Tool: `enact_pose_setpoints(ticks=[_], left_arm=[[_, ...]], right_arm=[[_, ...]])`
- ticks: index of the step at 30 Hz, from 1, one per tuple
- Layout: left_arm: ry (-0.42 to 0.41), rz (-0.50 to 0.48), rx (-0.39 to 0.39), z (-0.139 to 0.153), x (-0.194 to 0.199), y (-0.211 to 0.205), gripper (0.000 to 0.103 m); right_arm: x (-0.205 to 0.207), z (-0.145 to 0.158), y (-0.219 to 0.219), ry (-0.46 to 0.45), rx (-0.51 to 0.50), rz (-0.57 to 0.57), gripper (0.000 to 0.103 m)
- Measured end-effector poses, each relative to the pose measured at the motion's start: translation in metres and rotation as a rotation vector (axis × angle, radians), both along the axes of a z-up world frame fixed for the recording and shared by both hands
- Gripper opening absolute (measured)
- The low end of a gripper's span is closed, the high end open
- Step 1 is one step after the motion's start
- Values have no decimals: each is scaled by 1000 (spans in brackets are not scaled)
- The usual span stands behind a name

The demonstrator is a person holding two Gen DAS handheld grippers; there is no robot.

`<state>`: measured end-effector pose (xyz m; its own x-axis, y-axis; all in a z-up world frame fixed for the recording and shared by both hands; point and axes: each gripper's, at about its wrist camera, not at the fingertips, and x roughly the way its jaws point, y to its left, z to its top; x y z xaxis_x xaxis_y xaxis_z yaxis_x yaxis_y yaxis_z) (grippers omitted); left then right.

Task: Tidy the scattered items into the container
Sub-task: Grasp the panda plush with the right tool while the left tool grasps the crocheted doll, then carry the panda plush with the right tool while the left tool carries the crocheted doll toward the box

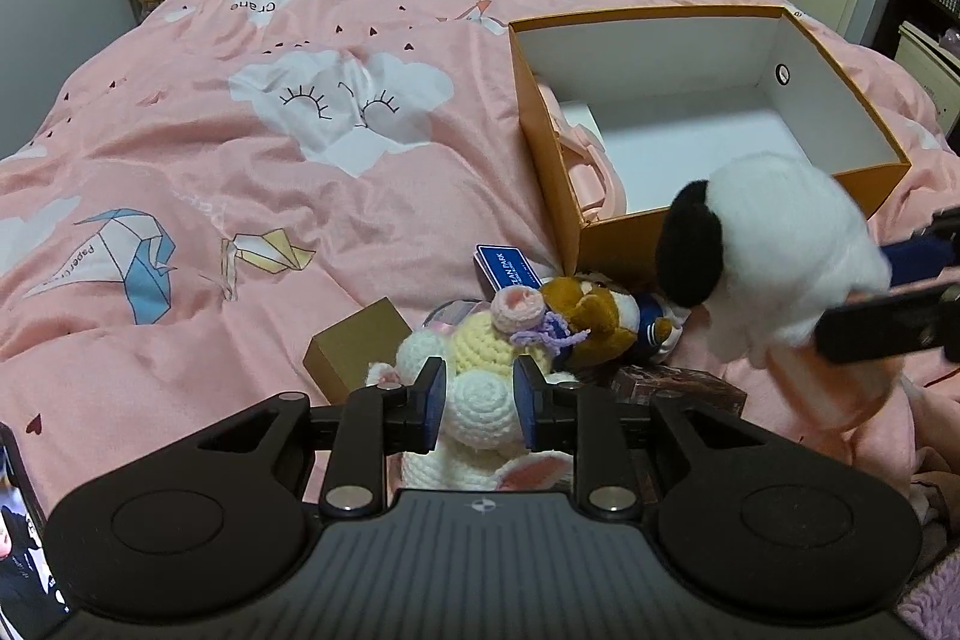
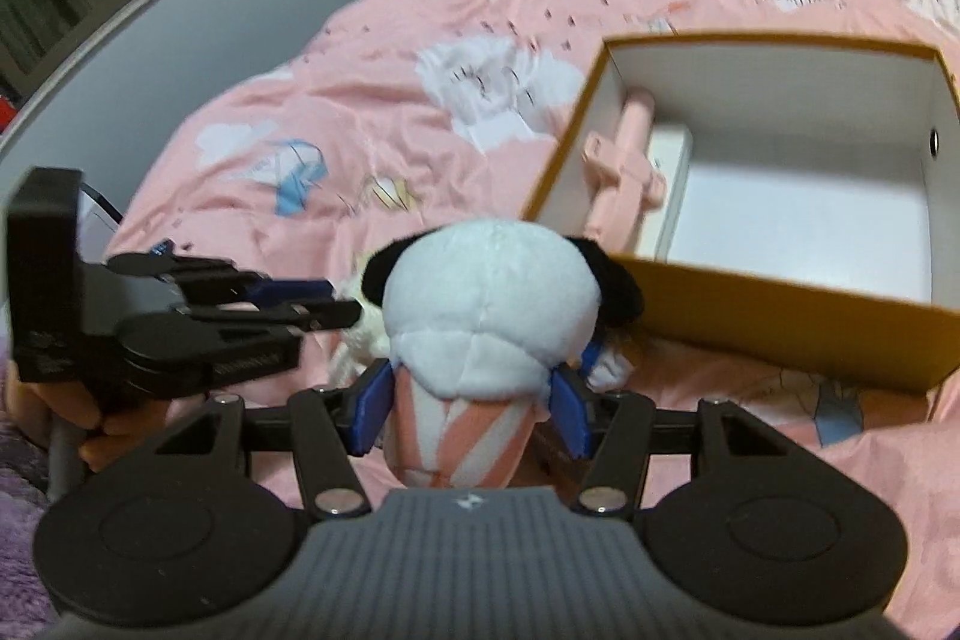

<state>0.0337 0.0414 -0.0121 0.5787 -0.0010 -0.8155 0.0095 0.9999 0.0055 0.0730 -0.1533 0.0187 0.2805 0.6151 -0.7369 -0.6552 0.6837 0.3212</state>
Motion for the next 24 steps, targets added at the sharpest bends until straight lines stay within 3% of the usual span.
enact_pose_setpoints(ticks=[3,7,11,18,22,24], left_arm=[[-9,0,10,2,-1,2,34],[-21,-15,29,5,-3,3,51],[-9,-39,37,1,1,1,58],[17,-87,86,-12,11,-13,62],[-37,-180,160,-7,17,-28,66],[-24,-221,193,-10,25,-33,66]], right_arm=[[1,7,-1,-32,1,-4,59],[8,15,-8,-72,-9,-48,59],[18,17,-17,-109,-34,-99,59],[35,13,-23,-143,-69,-156,59],[44,13,-23,-152,-72,-153,59],[49,15,-23,-165,-71,-152,59]])
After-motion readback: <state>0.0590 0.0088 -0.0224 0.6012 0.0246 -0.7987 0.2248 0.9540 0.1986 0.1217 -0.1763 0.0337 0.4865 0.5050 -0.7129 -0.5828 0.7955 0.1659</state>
